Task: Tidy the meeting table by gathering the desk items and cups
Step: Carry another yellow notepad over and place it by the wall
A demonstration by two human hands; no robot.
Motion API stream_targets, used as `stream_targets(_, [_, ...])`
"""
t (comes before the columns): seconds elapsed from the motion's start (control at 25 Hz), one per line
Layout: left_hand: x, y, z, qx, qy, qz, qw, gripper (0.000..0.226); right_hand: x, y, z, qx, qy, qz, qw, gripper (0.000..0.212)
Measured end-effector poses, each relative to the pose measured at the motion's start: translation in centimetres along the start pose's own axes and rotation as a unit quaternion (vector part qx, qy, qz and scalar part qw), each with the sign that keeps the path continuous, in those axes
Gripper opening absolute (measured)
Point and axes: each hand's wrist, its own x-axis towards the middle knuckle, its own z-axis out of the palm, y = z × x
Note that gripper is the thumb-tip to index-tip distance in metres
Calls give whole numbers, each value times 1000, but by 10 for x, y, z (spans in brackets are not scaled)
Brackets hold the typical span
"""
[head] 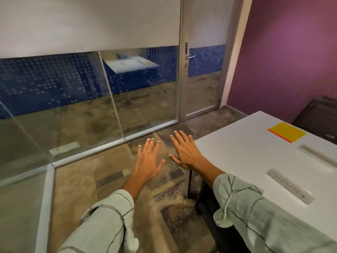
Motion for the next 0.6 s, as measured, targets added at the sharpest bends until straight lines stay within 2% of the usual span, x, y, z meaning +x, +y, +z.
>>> stream_targets(0.28, [62,-81,53,1,-50,-58,997,72,132,-23,89,21,-53,-81,995,79])
stream_targets(0.44, [119,-114,77,-7,-58,-103,993,71,212,0,115,4,-76,-120,990,78])
stream_targets(0.6, [169,-139,94,-3,-72,-121,990,70,272,33,130,19,-92,-116,989,79])
